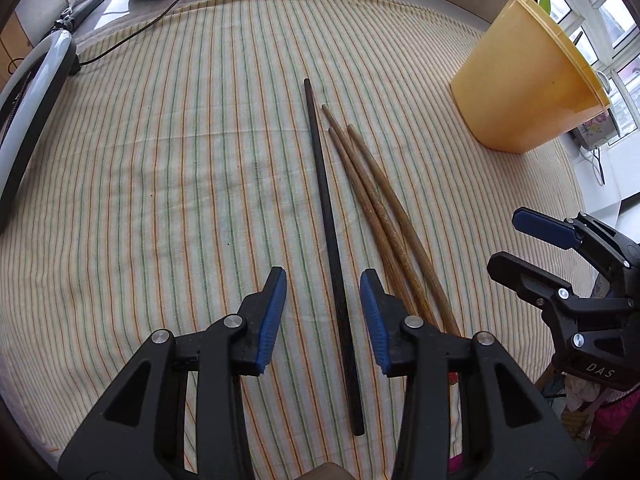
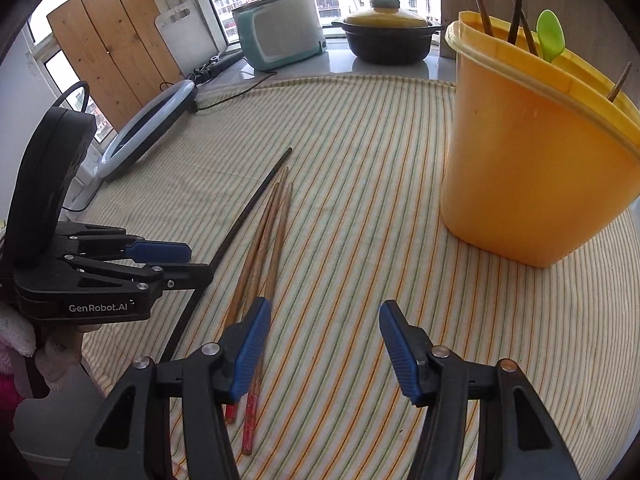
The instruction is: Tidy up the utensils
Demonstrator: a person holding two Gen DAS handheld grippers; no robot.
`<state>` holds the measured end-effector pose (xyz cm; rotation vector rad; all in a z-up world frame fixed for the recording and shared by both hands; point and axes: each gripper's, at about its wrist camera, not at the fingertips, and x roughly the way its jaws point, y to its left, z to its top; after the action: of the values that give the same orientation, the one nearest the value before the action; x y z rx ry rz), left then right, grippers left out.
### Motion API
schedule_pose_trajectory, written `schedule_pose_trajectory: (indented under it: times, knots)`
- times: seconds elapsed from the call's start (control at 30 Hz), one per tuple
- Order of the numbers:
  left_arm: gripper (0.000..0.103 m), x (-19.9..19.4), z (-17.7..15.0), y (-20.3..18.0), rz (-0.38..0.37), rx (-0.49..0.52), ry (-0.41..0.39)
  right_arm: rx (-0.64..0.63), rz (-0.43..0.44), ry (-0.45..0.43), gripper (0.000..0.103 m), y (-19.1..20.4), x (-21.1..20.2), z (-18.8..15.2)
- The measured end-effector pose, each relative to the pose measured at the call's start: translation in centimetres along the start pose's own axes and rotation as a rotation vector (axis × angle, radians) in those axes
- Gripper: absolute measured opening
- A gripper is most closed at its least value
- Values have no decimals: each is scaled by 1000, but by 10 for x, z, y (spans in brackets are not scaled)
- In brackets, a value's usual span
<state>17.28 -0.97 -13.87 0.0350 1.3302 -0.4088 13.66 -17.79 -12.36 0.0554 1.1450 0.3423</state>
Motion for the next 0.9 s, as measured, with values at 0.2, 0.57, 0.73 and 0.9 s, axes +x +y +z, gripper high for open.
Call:
schedule_pose_trajectory:
  times: [0.2,0.57,0.73,0.9]
  knots:
    - [40,8,16,-5,-14,10,41,55,58,9,60,-10,-1,5]
    - [30,19,32,-23,82,71,11,50,74,63,36,-5,10,8]
    - [20,27,42,-22,79,62,0,35,93,103,31,4,23,18]
    - [10,21,36,-6,61,59,-20,45,110,146,26,9,39,29]
